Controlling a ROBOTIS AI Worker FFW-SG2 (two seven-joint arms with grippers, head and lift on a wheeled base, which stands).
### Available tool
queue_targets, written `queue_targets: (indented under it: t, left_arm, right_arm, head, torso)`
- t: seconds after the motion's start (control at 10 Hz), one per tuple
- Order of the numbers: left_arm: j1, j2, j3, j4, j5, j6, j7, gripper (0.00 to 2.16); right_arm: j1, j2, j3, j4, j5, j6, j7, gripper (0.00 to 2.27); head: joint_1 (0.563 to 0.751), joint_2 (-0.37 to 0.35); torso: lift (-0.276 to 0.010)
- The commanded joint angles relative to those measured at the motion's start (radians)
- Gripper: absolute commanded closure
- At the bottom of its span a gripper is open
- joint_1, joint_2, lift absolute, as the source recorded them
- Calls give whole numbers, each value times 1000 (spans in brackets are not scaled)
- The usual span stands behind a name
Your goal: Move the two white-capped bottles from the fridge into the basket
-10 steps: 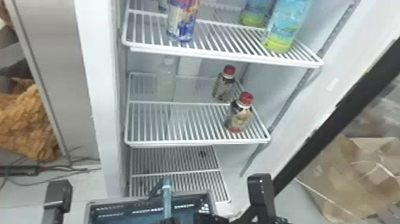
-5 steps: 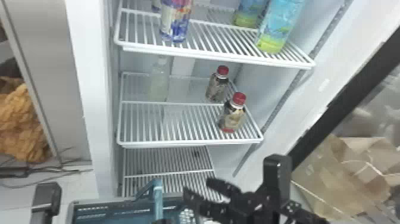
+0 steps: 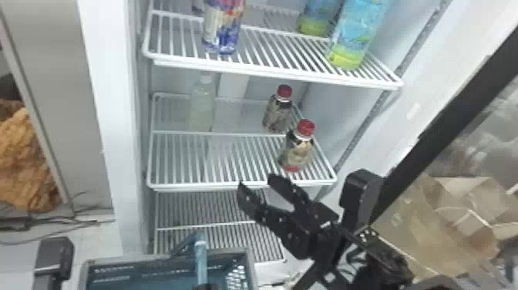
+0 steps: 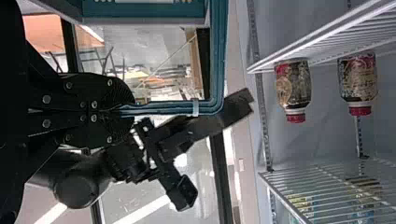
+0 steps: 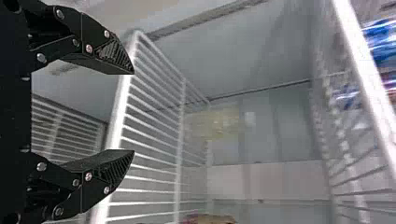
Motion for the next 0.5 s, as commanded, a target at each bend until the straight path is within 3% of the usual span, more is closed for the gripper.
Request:
queue_targets:
  t: [0.0,0.2,0.4]
  left_arm:
    - [2,0,0,0,2,0,0,1154]
    - [2,0,-2,0,2,0,0,1154]
    - [2,0,-2,0,2,0,0,1154]
  right_arm:
    - [-39,-8,45,84,-7,-160,-6,493]
    - [-88,-22,103,161,-9,-261,-30,456]
    - [-144,-28,135,239,-3,-313,-35,246]
  head:
    - [695,-327]
    - [695,-298]
    - [695,-263]
  torso:
    - [-260]
    - [-260]
    - [-260]
